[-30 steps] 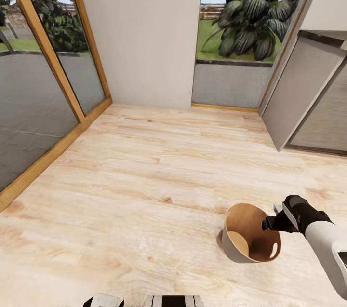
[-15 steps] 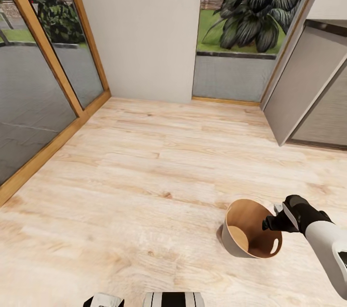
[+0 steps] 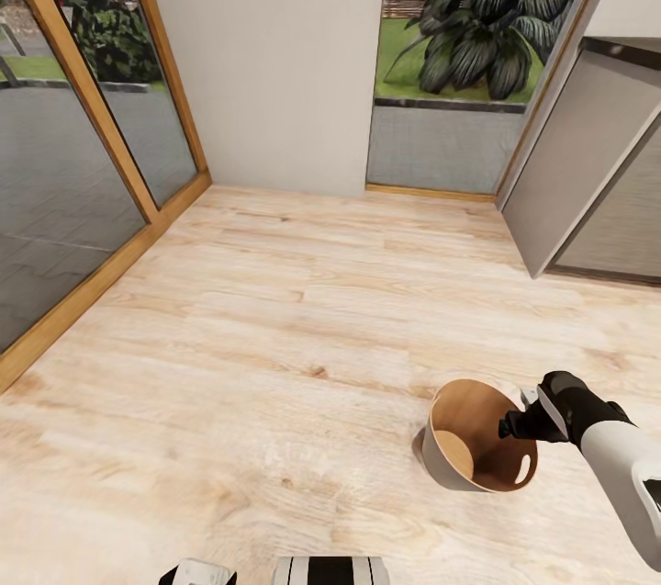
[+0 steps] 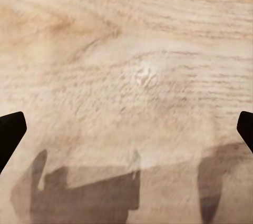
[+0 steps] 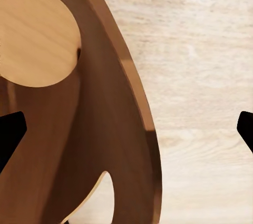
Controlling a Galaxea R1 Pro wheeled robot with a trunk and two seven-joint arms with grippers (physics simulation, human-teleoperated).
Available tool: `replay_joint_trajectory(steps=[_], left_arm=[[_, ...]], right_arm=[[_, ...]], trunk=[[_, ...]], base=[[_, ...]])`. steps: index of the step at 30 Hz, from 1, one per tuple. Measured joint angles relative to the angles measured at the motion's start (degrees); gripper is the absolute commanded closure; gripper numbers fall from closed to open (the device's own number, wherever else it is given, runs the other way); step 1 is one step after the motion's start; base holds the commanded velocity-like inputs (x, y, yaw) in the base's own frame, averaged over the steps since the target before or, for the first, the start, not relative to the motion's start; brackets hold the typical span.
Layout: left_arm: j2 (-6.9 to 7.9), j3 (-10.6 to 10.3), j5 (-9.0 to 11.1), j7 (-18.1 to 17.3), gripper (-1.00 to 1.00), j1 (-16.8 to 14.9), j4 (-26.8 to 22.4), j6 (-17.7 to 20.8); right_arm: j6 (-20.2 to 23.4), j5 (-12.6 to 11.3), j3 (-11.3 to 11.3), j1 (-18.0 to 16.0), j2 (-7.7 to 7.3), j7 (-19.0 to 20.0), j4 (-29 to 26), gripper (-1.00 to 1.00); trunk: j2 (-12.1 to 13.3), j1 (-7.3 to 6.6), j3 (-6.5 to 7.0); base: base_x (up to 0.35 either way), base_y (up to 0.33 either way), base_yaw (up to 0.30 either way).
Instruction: Put the three can of soda from the living room inside the tash can in the kitchen.
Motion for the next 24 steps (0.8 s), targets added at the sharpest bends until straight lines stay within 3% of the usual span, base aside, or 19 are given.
replay_joint_trajectory(steps=[4,5,10,13,17,21,24], left_arm=[[0.00,0.1,0.0,0.0,-1.00,0.0,-0.1,0.0],[0.00,0.1,0.0,0.0,-1.00,0.0,0.0,0.0],[0.00,0.1,0.0,0.0,-1.00,0.0,0.0,0.0],[0.00,0.1,0.0,0.0,-1.00,0.0,-0.1,0.0],[0.00,0.2,0.0,0.0,-1.00,0.0,0.0,0.0],[0.00,0.0,0.0,0.0,-1.00,0.0,0.0,0.1],[0.00,-0.1,0.0,0.0,-1.00,0.0,0.0,0.3]], right_arm=[[0.0,0.0,0.0,0.0,0.00,0.0,0.0,-1.00],[0.0,0.0,0.0,0.0,0.00,0.1,0.0,1.00],[-0.6,0.1,0.2,0.0,0.01,0.2,0.1,1.00],[-1.8,2.0,0.4,0.0,-0.04,0.1,0.1,1.00],[-2.2,2.0,0.4,0.0,-0.05,0.0,0.2,1.00],[-2.1,-0.4,0.0,0.0,0.01,0.2,0.3,1.00],[-2.1,-0.7,-0.1,0.0,0.01,0.3,0.3,1.00]], trunk=[[0.0,0.00,0.00],[0.0,0.00,0.00],[0.0,0.00,0.00],[0.0,-0.01,0.01],[0.0,-0.01,0.00],[0.0,-0.08,0.66],[0.1,-0.16,1.32]], base=[[0.000,0.000,0.000],[0.000,0.000,0.000],[0.000,0.000,0.000],[0.000,0.000,0.000],[0.000,0.000,0.000],[0.000,0.000,0.000],[0.000,0.000,0.000]])
